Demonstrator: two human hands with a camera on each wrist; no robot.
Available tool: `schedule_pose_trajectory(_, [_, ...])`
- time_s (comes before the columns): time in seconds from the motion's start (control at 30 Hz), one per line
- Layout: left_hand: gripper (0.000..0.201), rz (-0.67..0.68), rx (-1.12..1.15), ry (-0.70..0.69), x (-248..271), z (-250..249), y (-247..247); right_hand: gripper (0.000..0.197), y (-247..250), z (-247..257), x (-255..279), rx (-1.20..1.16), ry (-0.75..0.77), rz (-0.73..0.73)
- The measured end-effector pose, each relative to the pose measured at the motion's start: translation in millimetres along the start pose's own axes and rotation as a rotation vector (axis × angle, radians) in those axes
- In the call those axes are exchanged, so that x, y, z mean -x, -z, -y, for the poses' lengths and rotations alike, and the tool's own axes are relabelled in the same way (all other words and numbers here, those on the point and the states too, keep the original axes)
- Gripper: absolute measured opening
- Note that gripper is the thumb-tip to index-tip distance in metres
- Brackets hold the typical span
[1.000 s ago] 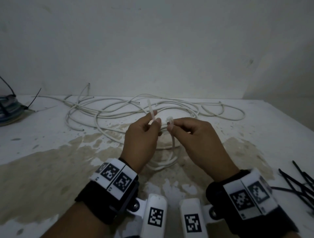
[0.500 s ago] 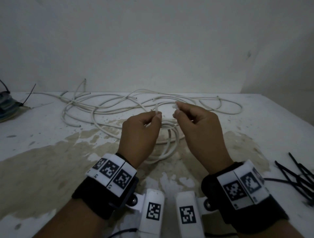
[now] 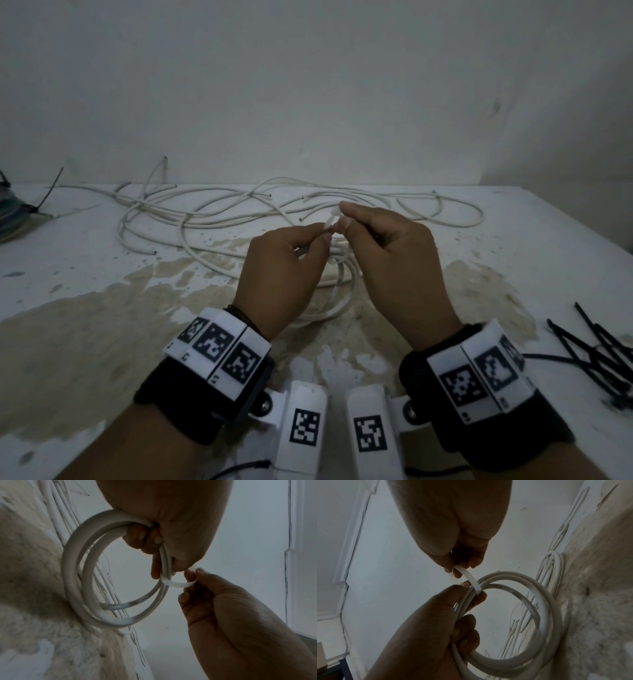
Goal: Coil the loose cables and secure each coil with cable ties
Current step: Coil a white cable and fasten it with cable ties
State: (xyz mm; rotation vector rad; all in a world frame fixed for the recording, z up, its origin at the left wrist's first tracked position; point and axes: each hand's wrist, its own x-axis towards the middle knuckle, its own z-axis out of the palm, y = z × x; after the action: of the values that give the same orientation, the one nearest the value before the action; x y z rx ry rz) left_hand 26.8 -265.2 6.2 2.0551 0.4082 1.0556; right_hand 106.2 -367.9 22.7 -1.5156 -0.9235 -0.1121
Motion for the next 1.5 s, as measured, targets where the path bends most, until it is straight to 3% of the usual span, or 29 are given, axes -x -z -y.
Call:
schedule_pose_trajectory(0.63, [0.024,-0.006,-0.022,-0.052,2.6,-2.3,-2.0,0.018,-2.1,-1.0,3.2,0.011,0.111,-0.06])
schedule_pose_trajectory(0.87, [0.024,0.008,-0.029,-0.033,3.5,-2.2,-0.8,0.019,-3.8,-0.4,5.7,0.052,0.128,0.055])
schedule_pose_trajectory(1.1, [0.019,-0.043,-0.045,-0.02,1.9,0.0,-2.6,0.023,-4.7,-0.5,5.7,0.093,0.198,-0.121])
schedule_pose_trajectory(1.5, [0.02,-0.033,-0.053,-0.013,1.6,0.2,-1.2,0.022,-1.7,-2.1,3.9,0.121,0.199,-0.019])
